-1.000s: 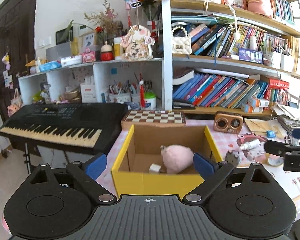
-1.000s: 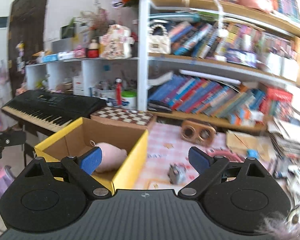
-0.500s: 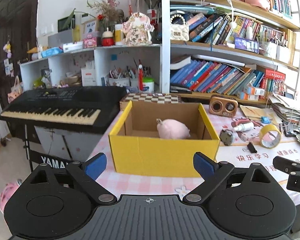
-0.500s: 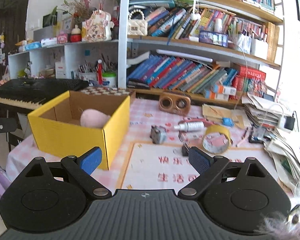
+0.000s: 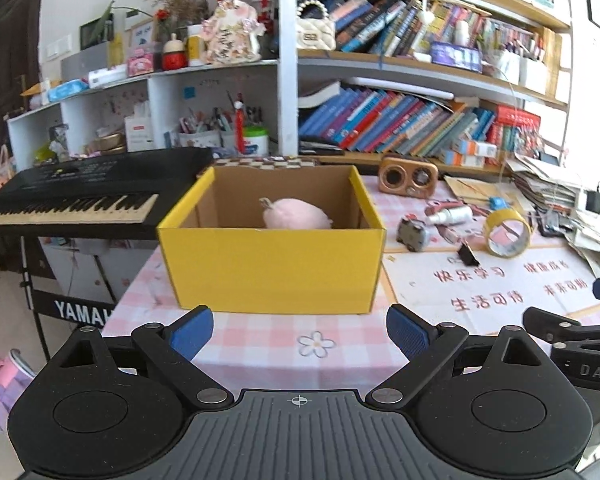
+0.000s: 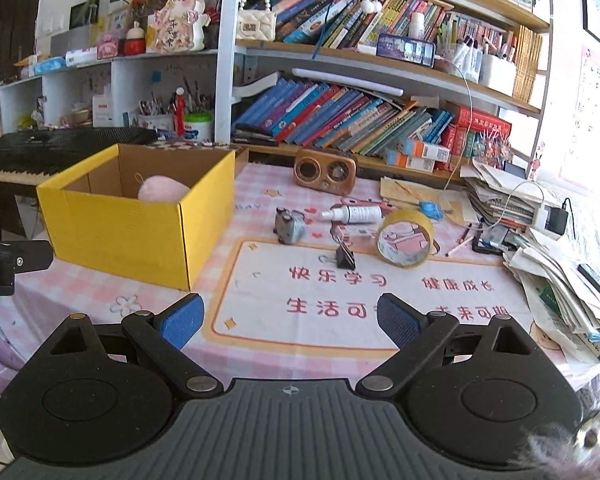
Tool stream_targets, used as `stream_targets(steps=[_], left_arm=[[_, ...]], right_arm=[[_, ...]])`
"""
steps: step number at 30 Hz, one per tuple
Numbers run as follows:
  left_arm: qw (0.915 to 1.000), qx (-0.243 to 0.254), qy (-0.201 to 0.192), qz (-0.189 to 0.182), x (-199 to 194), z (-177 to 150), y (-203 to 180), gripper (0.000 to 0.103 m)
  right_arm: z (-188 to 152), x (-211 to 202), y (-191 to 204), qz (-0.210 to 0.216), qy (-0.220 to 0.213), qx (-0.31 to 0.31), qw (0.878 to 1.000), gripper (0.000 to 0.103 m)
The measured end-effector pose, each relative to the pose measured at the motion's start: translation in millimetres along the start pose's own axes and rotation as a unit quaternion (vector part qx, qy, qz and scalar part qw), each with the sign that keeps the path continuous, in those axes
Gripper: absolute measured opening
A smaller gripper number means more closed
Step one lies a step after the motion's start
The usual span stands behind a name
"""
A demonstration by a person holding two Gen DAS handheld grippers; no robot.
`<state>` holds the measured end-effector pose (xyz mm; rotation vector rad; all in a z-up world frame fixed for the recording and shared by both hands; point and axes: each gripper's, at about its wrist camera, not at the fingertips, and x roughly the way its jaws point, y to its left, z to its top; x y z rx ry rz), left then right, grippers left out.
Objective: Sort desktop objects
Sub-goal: 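Lift both open tools out of the yellow box back over the table, then move the right tool toward the yellow tape roll while the left tool approaches the black binder clip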
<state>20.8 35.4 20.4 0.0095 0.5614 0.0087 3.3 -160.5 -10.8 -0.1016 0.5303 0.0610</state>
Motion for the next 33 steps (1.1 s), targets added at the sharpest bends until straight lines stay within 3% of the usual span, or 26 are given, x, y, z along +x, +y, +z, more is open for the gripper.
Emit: stream_targets(steps=[14,33], left_arm=[[0.9992,0.017,0.033,-0.012,25,1,-40,0.096],[0.9943,0.053,0.069,-0.062,82,19,-128,0.096]], right_arm=[[-7,27,-23,0.022,0.047,0.001,0.999,0.094],[-12,68,-115,-0.02,0.089,0.041,0.995,0.094]])
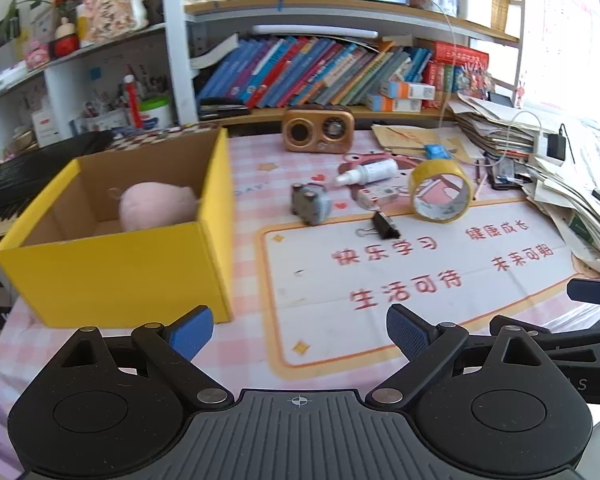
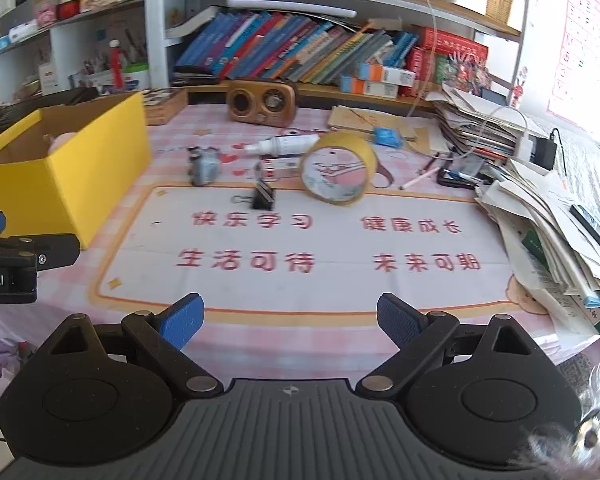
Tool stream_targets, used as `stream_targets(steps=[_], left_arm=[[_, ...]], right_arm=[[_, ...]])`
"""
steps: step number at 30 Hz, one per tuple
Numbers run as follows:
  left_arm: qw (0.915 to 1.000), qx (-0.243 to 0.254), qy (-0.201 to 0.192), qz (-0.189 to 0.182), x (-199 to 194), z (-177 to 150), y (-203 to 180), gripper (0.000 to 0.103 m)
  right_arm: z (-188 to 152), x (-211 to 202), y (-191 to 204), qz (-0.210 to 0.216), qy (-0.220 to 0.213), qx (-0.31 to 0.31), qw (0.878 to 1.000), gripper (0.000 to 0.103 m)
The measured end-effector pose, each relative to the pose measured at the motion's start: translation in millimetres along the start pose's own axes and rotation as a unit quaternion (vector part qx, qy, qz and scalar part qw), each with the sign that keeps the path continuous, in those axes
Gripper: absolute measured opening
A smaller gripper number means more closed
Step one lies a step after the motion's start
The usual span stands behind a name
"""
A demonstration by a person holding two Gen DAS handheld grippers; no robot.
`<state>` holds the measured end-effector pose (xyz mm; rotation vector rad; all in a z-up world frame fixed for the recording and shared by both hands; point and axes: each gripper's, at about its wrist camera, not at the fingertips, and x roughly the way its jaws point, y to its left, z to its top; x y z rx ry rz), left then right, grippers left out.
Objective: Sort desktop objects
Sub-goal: 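Move the right tool toward the yellow tape roll while the left tool approaches the black binder clip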
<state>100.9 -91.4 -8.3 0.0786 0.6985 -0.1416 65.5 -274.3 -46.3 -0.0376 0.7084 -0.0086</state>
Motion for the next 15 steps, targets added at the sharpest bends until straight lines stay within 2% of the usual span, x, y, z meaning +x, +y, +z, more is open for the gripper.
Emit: stream_targets(steps=[15], left_arm=[[0.9993,0.01,0.031,-0.016,56,29,-60,0.096]], right_arm=[[28,46,-81,-0.015,0.012,0.024,1.0,0.094]])
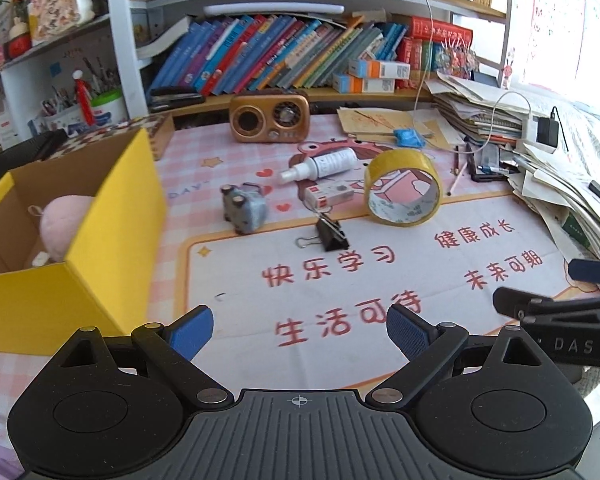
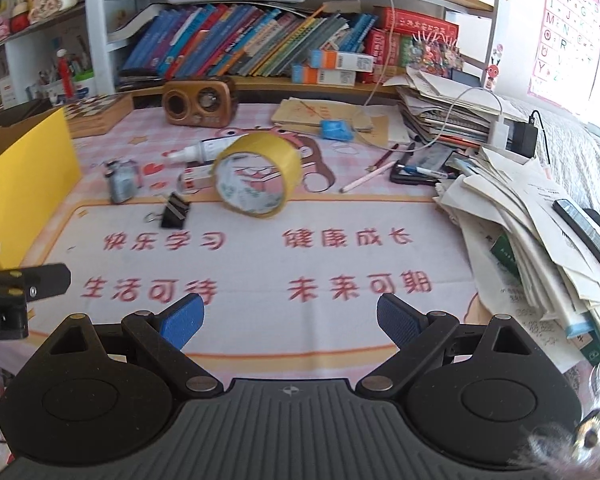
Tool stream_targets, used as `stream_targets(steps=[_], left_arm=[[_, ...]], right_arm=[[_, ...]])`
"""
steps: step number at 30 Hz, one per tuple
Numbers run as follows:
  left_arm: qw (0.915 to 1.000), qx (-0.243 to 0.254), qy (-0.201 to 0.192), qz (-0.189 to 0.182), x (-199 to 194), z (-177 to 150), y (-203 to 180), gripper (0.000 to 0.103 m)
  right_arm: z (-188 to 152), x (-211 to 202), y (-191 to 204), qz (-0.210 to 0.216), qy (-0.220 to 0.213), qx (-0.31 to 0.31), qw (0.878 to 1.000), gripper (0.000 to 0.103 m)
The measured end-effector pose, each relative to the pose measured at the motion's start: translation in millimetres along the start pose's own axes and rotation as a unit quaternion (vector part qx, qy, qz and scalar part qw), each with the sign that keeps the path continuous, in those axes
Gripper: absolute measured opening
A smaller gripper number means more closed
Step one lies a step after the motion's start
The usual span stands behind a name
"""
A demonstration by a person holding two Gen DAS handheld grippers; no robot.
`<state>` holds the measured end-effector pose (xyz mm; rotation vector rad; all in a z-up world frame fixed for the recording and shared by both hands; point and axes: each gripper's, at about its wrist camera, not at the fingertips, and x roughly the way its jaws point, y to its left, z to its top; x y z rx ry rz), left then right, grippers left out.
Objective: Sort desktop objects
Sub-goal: 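Move the right tool toward the yellow tape roll while the left tool approaches the black binder clip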
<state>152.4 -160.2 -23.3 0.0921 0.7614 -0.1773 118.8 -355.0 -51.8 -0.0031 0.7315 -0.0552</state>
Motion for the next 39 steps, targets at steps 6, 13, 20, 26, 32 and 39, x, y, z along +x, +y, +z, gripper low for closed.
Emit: stream_targets(steps=[6,13,20,26,32,39], left_arm=[[0.9999,0.0,0.011,0.012,18,9,-8,0.096],[0.9995,-0.002,0.019,0.026,42,20,-12,0.095],[0.9996,0.001,0.019,0.023,69,34,-17,0.094],[0.9993,0.001,0.026,0.029,92,43,-19,0.094],[0.9992,0.008,0.029,0.025,113,50,-24,0.088],[0.9986,0.02,0.036,0.033,134,55,-32,0.062]], right_arm=[[15,21,-18,0.007,0.0,-0.007,1.0,0.094],[38,54,-26,0.028,-0.009,-0.03,0.999,0.093],[64,90,-29,0.058,-0.009,-0.056,0.997,0.089],[82,115,-30,0.065,-0.005,-0.067,0.996,0.083],[92,134,-26,0.076,0.001,-0.077,0.994,0.08],[95,148,-23,0.088,0.013,-0.084,0.992,0.072]])
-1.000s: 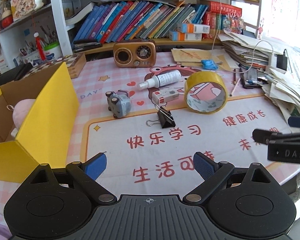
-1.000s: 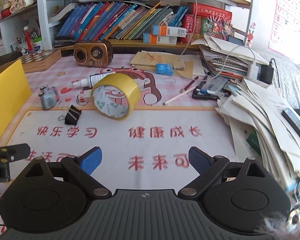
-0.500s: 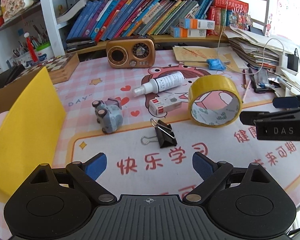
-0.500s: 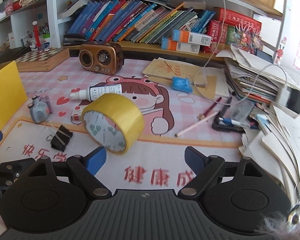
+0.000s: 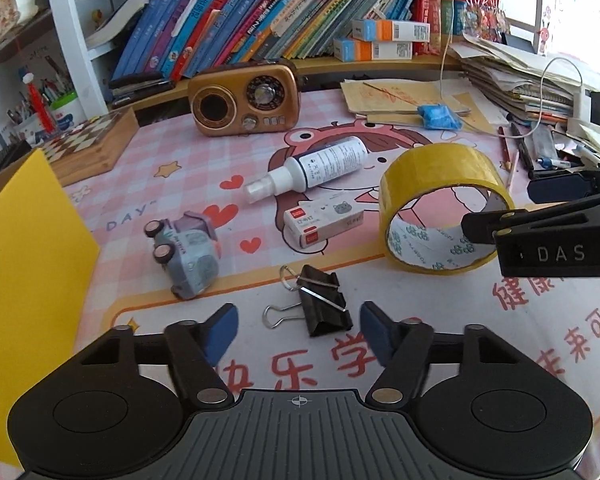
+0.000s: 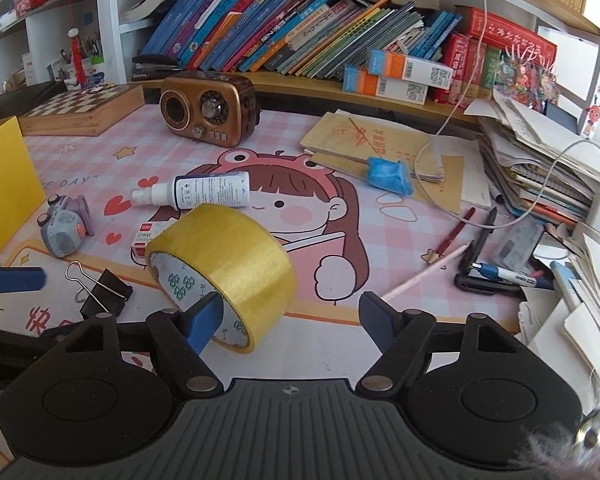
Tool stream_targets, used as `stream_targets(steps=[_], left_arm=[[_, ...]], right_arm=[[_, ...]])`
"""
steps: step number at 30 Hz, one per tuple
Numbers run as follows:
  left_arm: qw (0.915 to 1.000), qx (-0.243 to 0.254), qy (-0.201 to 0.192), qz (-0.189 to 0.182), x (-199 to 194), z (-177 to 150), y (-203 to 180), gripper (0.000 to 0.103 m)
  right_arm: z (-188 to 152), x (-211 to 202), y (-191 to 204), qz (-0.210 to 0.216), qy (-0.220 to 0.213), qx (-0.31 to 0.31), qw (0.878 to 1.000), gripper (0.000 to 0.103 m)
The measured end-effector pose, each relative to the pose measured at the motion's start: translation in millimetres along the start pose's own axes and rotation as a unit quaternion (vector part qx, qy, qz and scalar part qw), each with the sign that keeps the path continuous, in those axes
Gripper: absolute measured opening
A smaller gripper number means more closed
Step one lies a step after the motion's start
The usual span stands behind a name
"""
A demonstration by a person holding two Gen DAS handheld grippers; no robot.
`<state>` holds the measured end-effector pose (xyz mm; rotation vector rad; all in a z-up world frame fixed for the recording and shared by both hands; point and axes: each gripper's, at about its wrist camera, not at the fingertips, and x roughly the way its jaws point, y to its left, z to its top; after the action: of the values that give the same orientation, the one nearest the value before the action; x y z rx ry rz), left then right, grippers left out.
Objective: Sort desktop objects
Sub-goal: 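Move the right tool toward the yellow tape roll while the left tool approaches the black binder clip, then grasp the black binder clip with the left tool while the right tool grips the tape roll rim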
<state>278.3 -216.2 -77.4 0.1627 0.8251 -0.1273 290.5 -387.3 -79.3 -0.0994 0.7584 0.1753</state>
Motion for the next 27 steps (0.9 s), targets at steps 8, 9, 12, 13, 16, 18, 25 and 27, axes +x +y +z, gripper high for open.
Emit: stream_targets(steps=[8,9,12,13,16,18,25,27], left_arm=[[1.0,-0.004,-0.001,-0.002,11,8,-5,0.041],[1.0,-0.005,-0.003,-0.002,10,8,-5,0.036],[0.9999,-0.012,-0.004,-0.006,10,10,-3,0.024],[0.9999,-0.015,-0.004,-0.008,10,11,-1,0.023],[0.9998,-0.015,-0.005,-0.014,9,13,0,0.013],[0.9998,-0.014,-0.007,-0.013,8,14,-1,0.012],[0.9996,-0.021,-0.008,-0.015,2,15,7,0.011],[0.9996,-0.024,-0.009,-0.014,-1,15,9,0.011]], right_arm=[[6,10,2,0.013,0.003,-0.015,1.0,0.071],[7,11,2,0.014,0.003,-0.016,1.0,0.07],[9,14,0,0.015,0.002,-0.016,1.0,0.068],[10,15,0,0.016,0.002,-0.016,1.0,0.067],[11,17,1,0.019,0.003,-0.017,1.0,0.066],[12,18,1,0.022,0.004,-0.018,1.0,0.061],[15,19,3,0.035,0.0,-0.019,0.999,0.036],[15,17,0,0.04,-0.002,-0.008,0.999,0.028]])
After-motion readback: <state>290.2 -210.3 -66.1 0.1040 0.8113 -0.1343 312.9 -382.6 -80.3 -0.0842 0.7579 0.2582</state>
